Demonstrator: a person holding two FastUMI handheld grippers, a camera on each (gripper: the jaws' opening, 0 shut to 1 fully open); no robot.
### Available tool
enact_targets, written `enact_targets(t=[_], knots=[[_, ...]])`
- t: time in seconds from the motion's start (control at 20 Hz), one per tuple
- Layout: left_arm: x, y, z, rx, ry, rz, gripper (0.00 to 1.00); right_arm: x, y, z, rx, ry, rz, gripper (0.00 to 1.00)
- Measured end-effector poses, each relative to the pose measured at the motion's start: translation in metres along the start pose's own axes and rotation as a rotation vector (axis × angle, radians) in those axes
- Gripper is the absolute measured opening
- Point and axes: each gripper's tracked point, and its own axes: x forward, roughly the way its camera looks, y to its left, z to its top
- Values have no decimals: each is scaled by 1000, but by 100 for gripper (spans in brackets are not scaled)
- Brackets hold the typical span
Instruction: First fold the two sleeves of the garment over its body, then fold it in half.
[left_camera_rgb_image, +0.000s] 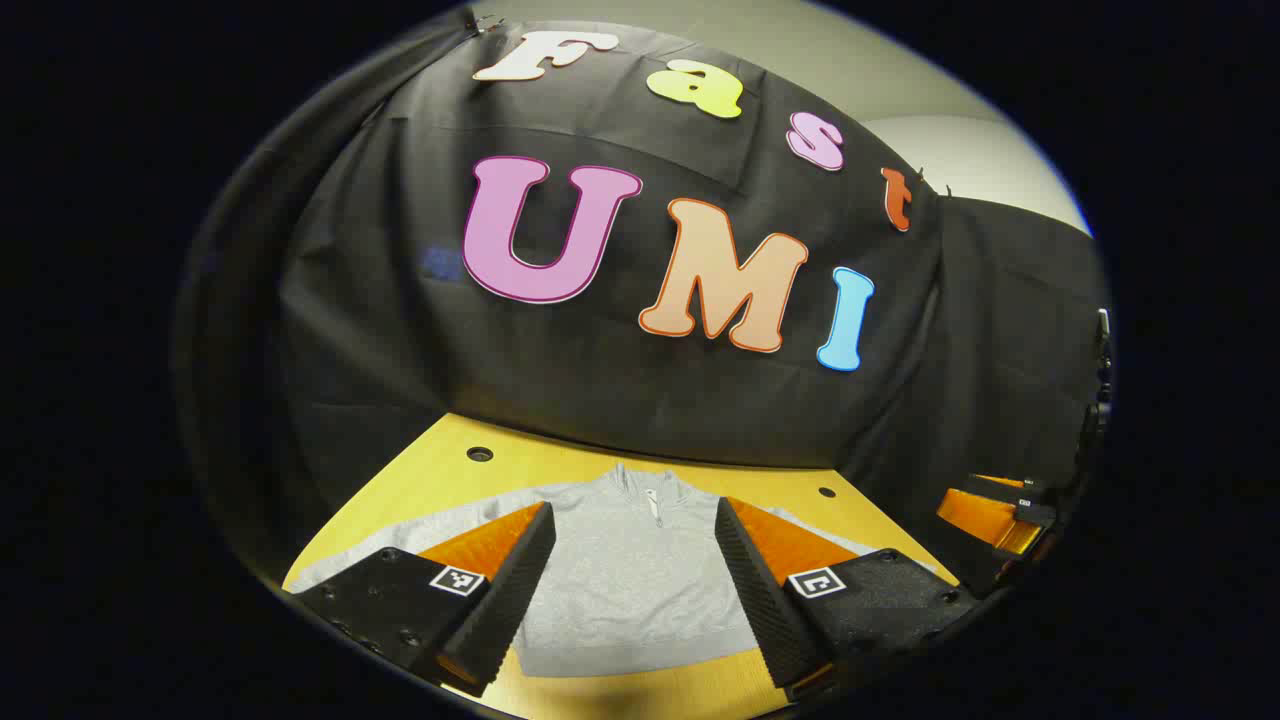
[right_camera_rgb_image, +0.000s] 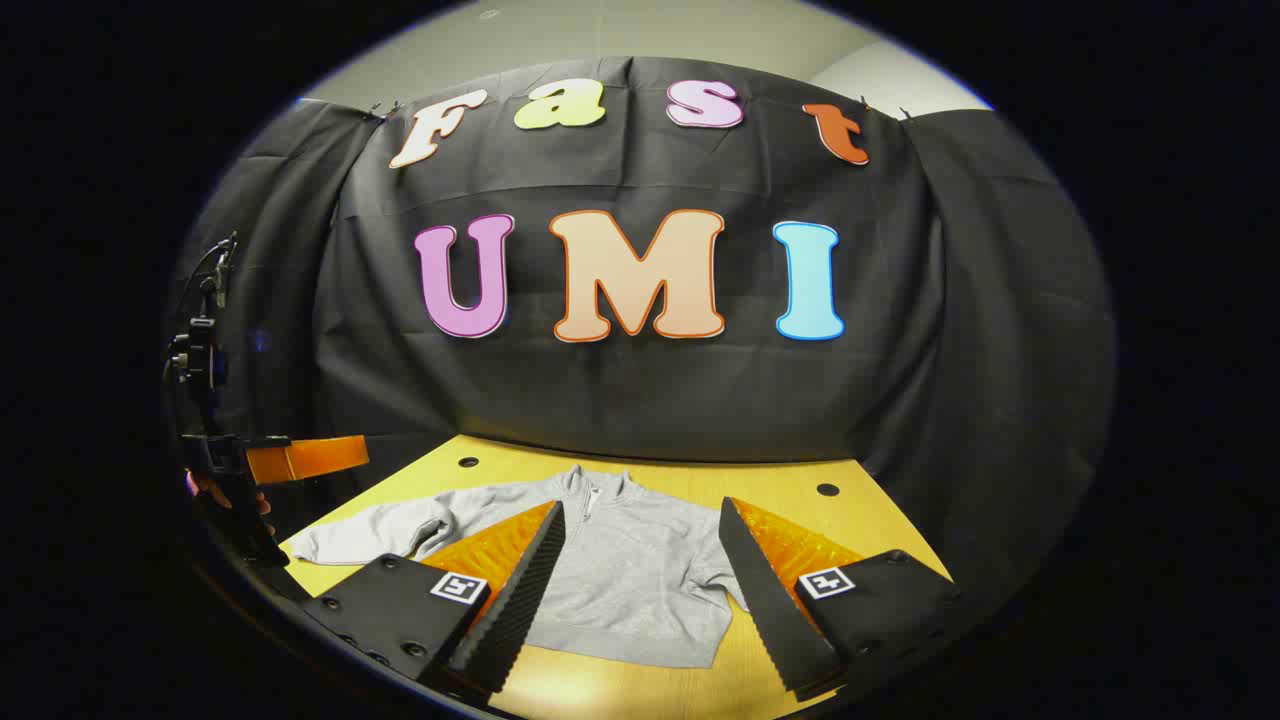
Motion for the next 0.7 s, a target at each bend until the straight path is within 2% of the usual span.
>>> enact_targets(t=[0.7], knots=[[-6, -10, -7, 16, 12, 18, 94, 1, -45, -18, 33, 17, -69, 97]])
